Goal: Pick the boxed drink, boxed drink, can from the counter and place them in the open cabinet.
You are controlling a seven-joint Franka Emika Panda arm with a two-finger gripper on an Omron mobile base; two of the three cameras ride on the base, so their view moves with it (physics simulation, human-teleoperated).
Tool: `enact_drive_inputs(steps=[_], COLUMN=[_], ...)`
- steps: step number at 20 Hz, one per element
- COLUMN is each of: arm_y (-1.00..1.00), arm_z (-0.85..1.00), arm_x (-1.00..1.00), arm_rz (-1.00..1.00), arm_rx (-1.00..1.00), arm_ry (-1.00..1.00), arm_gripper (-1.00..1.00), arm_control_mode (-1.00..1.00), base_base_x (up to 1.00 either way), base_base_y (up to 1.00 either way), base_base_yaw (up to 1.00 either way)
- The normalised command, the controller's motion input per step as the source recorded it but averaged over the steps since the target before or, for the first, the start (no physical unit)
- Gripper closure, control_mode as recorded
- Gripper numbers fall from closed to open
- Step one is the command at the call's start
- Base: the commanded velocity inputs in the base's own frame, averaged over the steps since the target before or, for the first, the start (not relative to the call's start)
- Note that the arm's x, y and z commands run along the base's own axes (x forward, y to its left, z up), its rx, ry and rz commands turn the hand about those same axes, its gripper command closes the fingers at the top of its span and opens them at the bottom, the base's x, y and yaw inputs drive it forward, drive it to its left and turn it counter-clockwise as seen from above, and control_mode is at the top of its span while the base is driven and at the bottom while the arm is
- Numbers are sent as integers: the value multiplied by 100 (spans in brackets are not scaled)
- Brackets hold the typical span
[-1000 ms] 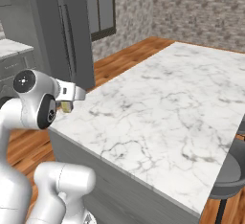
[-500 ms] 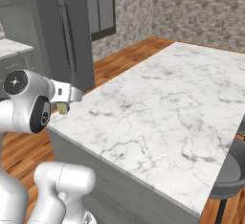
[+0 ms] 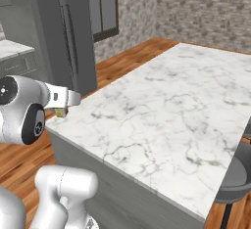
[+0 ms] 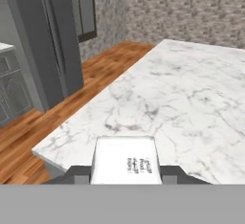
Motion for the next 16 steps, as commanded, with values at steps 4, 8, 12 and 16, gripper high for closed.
enact_drive_inputs(steps=[4,8,12,16], arm_y=[-1,0,0,0], arm_z=[7,0,0,0], arm_x=[-21,-5,0,0], arm_rz=[0,0,0,0], arm_rx=[0,0,0,0], arm_ry=[-4,0,0,0], arm_gripper=[100,100,100,100], arm_control_mode=[-100,-100,-100,100], base_base_x=[0,0,0,0], base_base_y=[0,0,0,0], base_base_yaw=[0,0,0,0])
